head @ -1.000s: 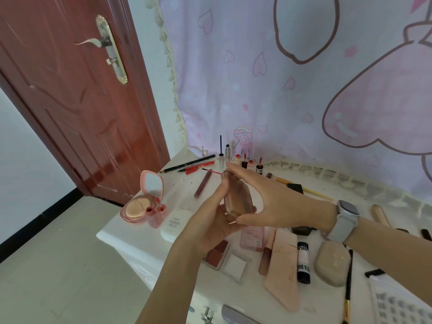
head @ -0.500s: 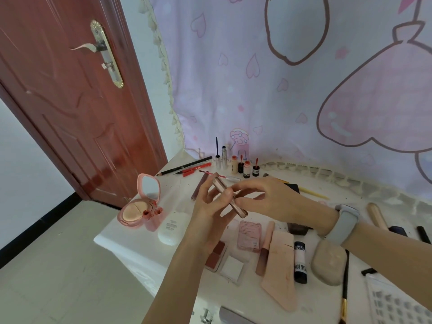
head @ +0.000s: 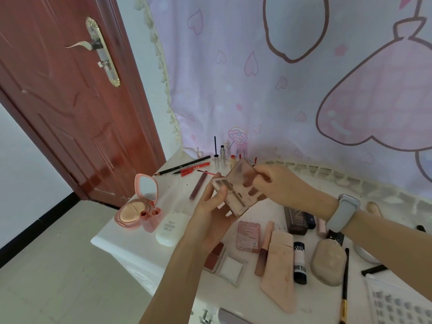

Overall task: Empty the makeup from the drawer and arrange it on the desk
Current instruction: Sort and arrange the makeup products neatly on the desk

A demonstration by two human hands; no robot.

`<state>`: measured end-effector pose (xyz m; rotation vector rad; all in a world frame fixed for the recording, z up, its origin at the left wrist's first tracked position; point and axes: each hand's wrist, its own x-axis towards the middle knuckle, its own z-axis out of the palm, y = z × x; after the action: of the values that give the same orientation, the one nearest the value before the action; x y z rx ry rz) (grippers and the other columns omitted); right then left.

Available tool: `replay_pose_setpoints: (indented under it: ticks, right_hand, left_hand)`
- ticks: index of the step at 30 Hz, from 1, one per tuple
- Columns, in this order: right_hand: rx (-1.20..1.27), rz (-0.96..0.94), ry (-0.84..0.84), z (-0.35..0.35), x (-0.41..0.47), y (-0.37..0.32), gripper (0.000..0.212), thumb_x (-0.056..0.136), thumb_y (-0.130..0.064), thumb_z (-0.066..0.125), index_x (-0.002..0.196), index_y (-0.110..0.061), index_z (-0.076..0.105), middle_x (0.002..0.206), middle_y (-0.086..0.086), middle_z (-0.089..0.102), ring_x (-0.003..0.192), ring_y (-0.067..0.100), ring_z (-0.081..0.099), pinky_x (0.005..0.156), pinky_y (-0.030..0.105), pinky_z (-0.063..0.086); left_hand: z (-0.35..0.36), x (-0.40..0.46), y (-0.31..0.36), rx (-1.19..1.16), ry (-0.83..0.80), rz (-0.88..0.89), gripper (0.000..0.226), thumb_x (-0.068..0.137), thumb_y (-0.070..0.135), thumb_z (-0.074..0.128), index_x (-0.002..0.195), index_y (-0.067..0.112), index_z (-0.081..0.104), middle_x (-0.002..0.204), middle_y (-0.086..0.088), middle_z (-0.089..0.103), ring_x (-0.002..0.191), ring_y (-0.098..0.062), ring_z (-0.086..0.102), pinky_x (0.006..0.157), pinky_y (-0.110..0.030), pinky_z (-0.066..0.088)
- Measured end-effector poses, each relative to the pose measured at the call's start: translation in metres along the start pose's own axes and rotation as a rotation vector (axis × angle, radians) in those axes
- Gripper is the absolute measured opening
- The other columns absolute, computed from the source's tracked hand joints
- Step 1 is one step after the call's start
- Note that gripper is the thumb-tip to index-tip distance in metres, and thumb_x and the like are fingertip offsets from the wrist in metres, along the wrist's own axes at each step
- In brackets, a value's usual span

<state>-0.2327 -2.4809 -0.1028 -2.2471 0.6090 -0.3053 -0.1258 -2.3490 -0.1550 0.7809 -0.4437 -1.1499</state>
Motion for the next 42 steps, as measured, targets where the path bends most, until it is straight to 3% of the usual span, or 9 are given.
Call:
replay_pose_setpoints:
  ticks: [3,7,14,21,29,32,36,39,42]
  right_hand:
    - [0.023,0.077,-0.012,-0.005,0.009,0.006,0.02,0.092,-0.008,0.04,0.102,-0.008,0.057,0.088,-0.002,0.067,0.068,0.012,0.068,0.061,0.022,0.057]
    - [0.116,0.22,0.029,-0.012,0.019,0.021,0.02,0.092,-0.004,0.039,0.104,-0.003,0.055,0.084,0.004,0.068,0.06,0.016,0.067,0.055,0.022,0.056]
    - [0.155,0.346,0.028,-0.016,0.024,0.034,0.023,0.091,0.0,0.037,0.108,0.005,0.053,0.094,0.017,0.068,0.063,0.024,0.067,0.059,0.028,0.057]
    - [0.256,0.408,-0.021,-0.005,0.025,0.042,0.018,0.094,-0.005,0.043,0.112,-0.005,0.046,0.09,0.015,0.067,0.066,0.025,0.069,0.069,0.034,0.059]
    - [0.492,0.477,-0.03,0.01,0.029,0.048,0.066,0.085,0.006,0.051,0.139,-0.019,0.022,0.103,0.023,0.063,0.077,0.03,0.07,0.072,0.039,0.059]
    - [0.501,0.5,-0.001,0.015,0.032,0.049,0.06,0.084,0.005,0.053,0.132,-0.019,0.027,0.117,0.021,0.054,0.086,0.032,0.068,0.068,0.039,0.06]
    - [0.414,0.499,0.026,0.021,0.035,0.048,0.053,0.085,-0.006,0.055,0.13,-0.016,0.028,0.111,0.017,0.057,0.095,0.029,0.063,0.078,0.04,0.057]
    - [0.217,0.391,0.043,0.016,0.031,0.039,0.047,0.091,-0.014,0.049,0.135,-0.011,0.032,0.089,-0.001,0.054,0.072,0.01,0.061,0.059,0.01,0.051]
    - [-0.055,0.264,0.08,0.006,0.024,0.036,0.032,0.095,-0.026,0.039,0.115,-0.004,0.051,0.089,0.004,0.062,0.064,0.016,0.065,0.064,0.019,0.053]
  left_hand:
    - [0.0,0.0,0.002,-0.015,0.048,-0.059,0.026,0.089,0.024,0.057,0.112,0.013,0.055,0.125,-0.018,0.056,0.118,-0.036,0.052,0.101,-0.054,0.039]
    - [0.0,0.011,0.008,0.156,0.299,-0.151,0.032,0.095,0.026,0.047,0.119,0.007,0.055,0.096,-0.009,0.069,0.09,-0.025,0.061,0.081,-0.04,0.049]
    - [-0.002,0.045,0.009,0.983,0.327,-0.184,0.084,0.08,0.026,0.071,0.145,0.007,0.022,0.147,-0.01,0.033,0.125,-0.023,0.044,0.101,-0.035,0.041]
    - [0.002,0.062,0.012,1.339,0.3,-0.214,0.065,0.092,0.038,0.051,0.143,0.008,0.024,0.146,-0.008,0.034,0.129,-0.018,0.037,0.093,-0.026,0.034]
    - [-0.008,0.063,0.012,1.259,0.379,-0.088,0.051,0.094,0.017,0.044,0.142,0.016,0.029,0.099,0.006,0.052,0.064,0.008,0.035,0.056,-0.012,0.033]
    - [-0.009,0.062,0.011,1.307,0.398,-0.027,0.048,0.094,0.016,0.043,0.141,0.018,0.032,0.134,-0.006,0.048,0.072,-0.001,0.044,0.055,-0.012,0.036]
    - [-0.008,0.057,0.01,1.44,0.33,0.011,0.047,0.095,0.02,0.042,0.141,0.017,0.033,0.137,-0.002,0.047,0.092,-0.003,0.051,0.071,-0.011,0.037]
    - [-0.009,0.055,0.008,1.503,0.307,0.015,0.047,0.095,0.021,0.043,0.141,0.015,0.034,0.143,-0.002,0.042,0.128,-0.015,0.04,0.099,-0.024,0.032]
    - [-0.012,0.056,0.007,1.543,0.298,0.059,0.046,0.095,0.02,0.045,0.139,0.013,0.038,0.143,-0.003,0.041,0.132,-0.015,0.036,0.105,-0.025,0.028]
